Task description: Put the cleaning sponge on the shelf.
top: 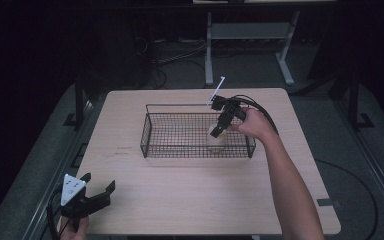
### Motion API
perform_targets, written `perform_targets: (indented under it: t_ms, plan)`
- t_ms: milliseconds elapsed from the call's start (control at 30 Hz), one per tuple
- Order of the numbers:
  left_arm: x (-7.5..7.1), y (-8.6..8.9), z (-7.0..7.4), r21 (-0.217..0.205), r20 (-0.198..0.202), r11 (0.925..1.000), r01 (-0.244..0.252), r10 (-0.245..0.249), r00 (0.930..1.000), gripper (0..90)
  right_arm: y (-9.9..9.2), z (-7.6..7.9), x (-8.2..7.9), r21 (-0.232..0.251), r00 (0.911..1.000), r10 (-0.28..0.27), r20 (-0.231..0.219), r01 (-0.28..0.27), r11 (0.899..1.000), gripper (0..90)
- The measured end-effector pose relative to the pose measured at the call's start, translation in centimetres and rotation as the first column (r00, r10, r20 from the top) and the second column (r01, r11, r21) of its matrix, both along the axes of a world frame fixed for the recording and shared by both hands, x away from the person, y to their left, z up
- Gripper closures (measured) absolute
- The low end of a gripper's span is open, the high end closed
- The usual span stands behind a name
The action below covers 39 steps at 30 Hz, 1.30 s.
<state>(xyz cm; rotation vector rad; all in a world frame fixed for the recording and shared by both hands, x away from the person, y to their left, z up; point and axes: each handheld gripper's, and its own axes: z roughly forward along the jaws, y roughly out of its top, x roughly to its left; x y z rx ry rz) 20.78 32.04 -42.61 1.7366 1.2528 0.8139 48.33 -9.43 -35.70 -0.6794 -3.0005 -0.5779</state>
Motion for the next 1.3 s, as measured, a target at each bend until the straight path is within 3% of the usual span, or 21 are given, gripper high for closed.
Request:
perform_targets:
  t_ms: [867, 1300]
  plan:
    - [-0.1, -0.1, -0.1, 0.008, -0.008, 0.9999, 0.006, -0.006, 1.0, 13.8, -0.9, 3.1, -2.5, 0.029, 0.9989, 0.031, 0.035, -0.032, 0.999, 19.9]
    - [-0.1, -0.1, -0.1, 0.007, -0.008, 1.0, 0.007, -0.007, 0.9999, 13.8, -1.0, 4.2, -4.6, 0.018, 0.9959, 0.079, 0.045, -0.08, 0.997, 18.9]
